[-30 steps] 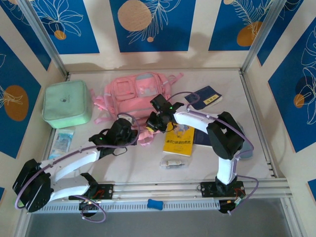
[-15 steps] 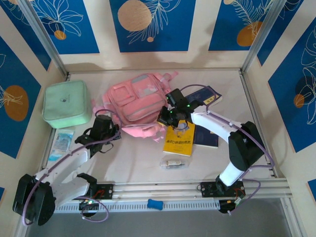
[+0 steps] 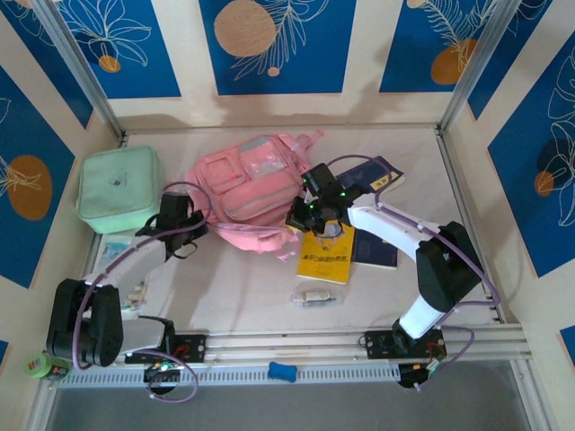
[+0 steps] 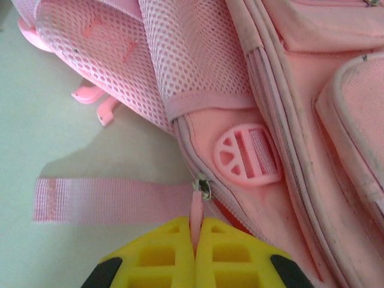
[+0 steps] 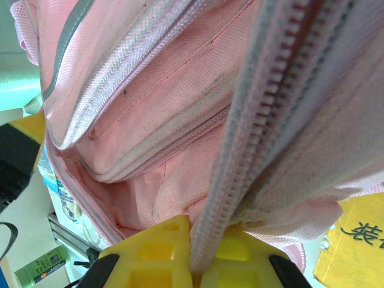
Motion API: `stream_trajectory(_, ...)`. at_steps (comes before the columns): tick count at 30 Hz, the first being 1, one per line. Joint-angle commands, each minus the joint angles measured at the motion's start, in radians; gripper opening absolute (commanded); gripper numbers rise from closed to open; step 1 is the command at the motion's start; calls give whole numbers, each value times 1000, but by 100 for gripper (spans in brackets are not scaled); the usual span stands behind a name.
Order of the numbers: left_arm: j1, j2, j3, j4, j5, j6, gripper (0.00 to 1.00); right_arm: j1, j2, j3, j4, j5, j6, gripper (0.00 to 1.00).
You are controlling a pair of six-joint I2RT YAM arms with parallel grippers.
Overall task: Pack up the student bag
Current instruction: Unzip the student bag at the top-center of the table.
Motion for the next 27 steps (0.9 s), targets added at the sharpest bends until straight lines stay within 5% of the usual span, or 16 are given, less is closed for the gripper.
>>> stream_trajectory(1, 43, 32, 49, 17, -28, 19, 0, 22, -33, 14, 22, -1, 6, 0)
stream_trajectory(19, 61, 152, 225, -123, 6, 38, 0, 119, 66, 34, 149, 137, 109, 0)
stream_trajectory(27, 63, 156, 280, -193, -58, 78, 31, 183, 198, 64, 270, 112, 235, 0)
